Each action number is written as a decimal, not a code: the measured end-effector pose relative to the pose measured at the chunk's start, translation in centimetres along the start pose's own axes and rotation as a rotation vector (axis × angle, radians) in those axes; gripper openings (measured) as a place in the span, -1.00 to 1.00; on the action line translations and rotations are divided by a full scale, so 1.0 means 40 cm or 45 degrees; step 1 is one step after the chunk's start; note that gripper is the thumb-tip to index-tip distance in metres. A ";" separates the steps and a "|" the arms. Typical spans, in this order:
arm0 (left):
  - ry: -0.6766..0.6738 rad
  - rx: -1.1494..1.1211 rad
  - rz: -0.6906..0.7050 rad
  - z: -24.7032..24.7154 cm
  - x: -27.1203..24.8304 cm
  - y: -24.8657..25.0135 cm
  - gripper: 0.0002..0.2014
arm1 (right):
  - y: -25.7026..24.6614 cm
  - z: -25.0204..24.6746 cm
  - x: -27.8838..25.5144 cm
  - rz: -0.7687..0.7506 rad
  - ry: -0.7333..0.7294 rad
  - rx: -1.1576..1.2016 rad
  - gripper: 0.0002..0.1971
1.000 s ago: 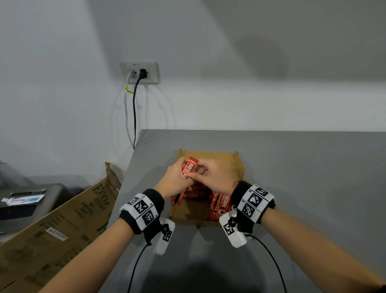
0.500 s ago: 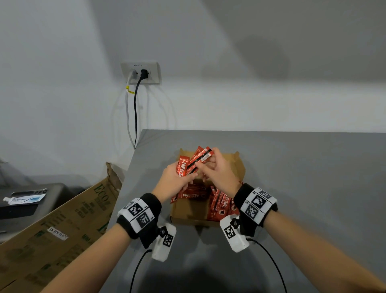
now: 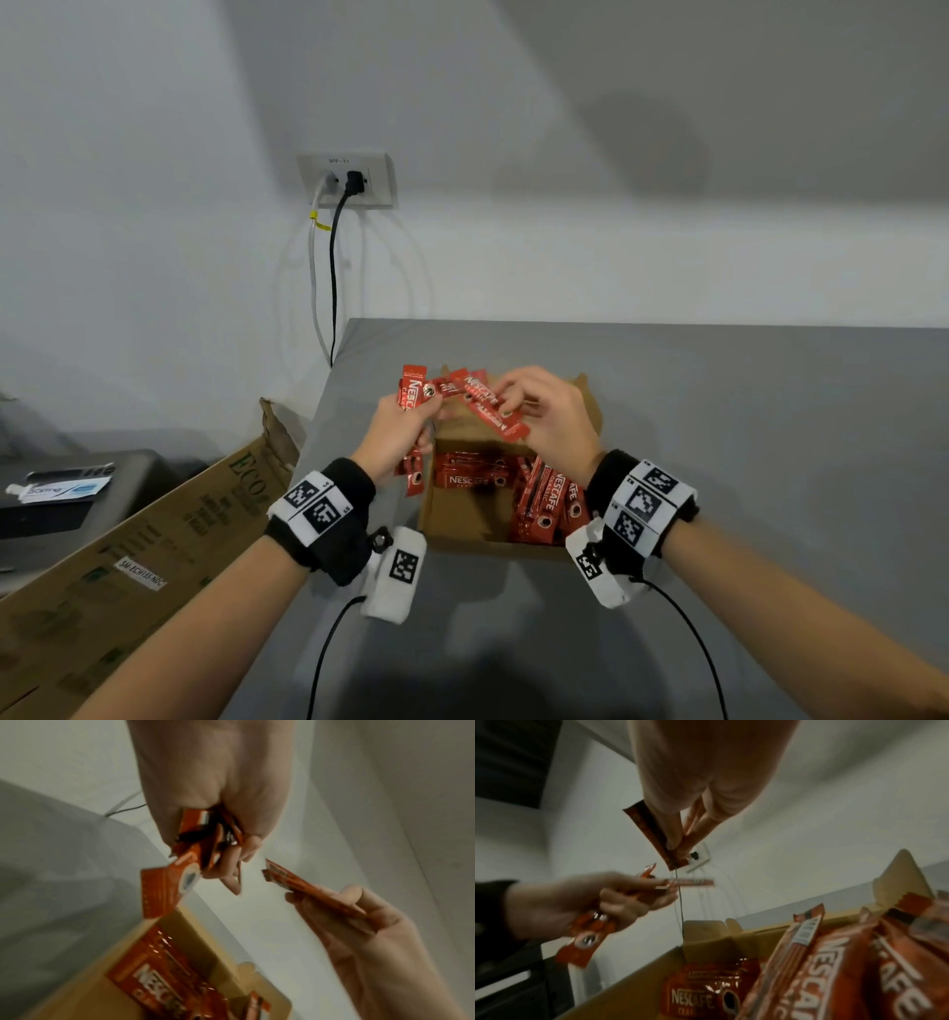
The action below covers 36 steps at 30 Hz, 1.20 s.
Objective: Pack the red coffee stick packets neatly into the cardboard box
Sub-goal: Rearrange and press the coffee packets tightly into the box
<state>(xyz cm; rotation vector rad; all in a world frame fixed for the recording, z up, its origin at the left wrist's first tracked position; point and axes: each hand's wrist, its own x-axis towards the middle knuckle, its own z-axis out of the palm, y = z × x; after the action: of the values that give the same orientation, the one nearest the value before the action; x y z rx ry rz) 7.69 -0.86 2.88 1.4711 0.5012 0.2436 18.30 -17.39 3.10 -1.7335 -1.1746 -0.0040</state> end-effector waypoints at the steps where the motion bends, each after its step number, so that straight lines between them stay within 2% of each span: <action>1: -0.042 -0.102 -0.025 0.007 -0.001 0.007 -0.86 | 0.004 0.004 -0.004 -0.079 -0.035 -0.040 -0.82; 3: -0.081 -0.201 -0.044 0.017 -0.003 0.015 -0.87 | 0.010 0.007 -0.009 -0.174 -0.089 -0.072 -0.82; 7: -0.051 -0.298 -0.099 0.020 -0.005 0.015 -0.74 | 0.024 -0.006 -0.018 -0.241 -0.126 -0.118 -0.82; 9: -0.139 -0.421 -0.186 0.016 -0.005 0.014 -0.72 | 0.035 -0.009 -0.020 -0.247 -0.114 -0.152 -0.83; 11: -0.220 -0.397 -0.214 0.019 -0.007 0.015 -0.74 | 0.042 -0.006 -0.019 -0.262 -0.132 -0.179 -0.82; 13: -0.173 -0.164 -0.156 0.031 -0.011 0.017 -0.71 | 0.044 0.000 -0.019 -0.292 -0.167 -0.192 -0.84; 15: -0.020 0.101 -0.021 0.041 -0.014 0.023 -0.65 | 0.038 0.000 -0.018 -0.303 -0.145 -0.209 -0.86; 16: 0.054 0.144 0.033 0.041 -0.013 0.024 -0.63 | 0.034 -0.004 -0.017 -0.298 -0.094 -0.227 -0.84; 19: 0.141 0.048 0.104 0.025 -0.011 0.025 -0.60 | 0.033 -0.017 -0.015 -0.255 0.136 -0.273 -0.76; 22: 0.096 0.050 0.163 0.016 -0.015 0.025 -0.66 | 0.019 -0.025 -0.019 -0.078 0.165 -0.082 -0.71; 24: 0.137 0.074 0.190 0.018 -0.013 0.022 -0.74 | -0.003 -0.022 -0.017 0.138 -0.028 -0.058 -0.74; 26: 0.195 0.123 0.214 0.018 -0.006 0.017 -0.74 | -0.019 0.002 -0.009 0.352 -0.437 -0.238 -0.82; 27: 0.191 0.163 0.212 0.021 -0.003 0.015 -0.74 | -0.024 0.021 -0.006 0.383 -0.638 -0.413 -0.86; 30: 0.125 0.280 0.172 0.031 0.004 0.005 -0.88 | -0.032 0.087 -0.006 0.273 -1.021 -0.913 -0.66; 32: 0.102 0.417 0.163 0.031 0.006 -0.001 -0.84 | -0.041 0.118 -0.007 0.201 -1.116 -1.081 -0.63; 36: 0.082 0.524 0.162 0.027 0.007 -0.004 -0.89 | -0.054 0.131 -0.003 0.132 -1.188 -1.154 -0.66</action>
<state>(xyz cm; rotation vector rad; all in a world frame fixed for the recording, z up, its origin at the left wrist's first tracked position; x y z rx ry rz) 8.42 -1.69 2.70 1.9043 0.5306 0.3009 14.19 -13.66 1.96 -2.7329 -1.9280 0.4391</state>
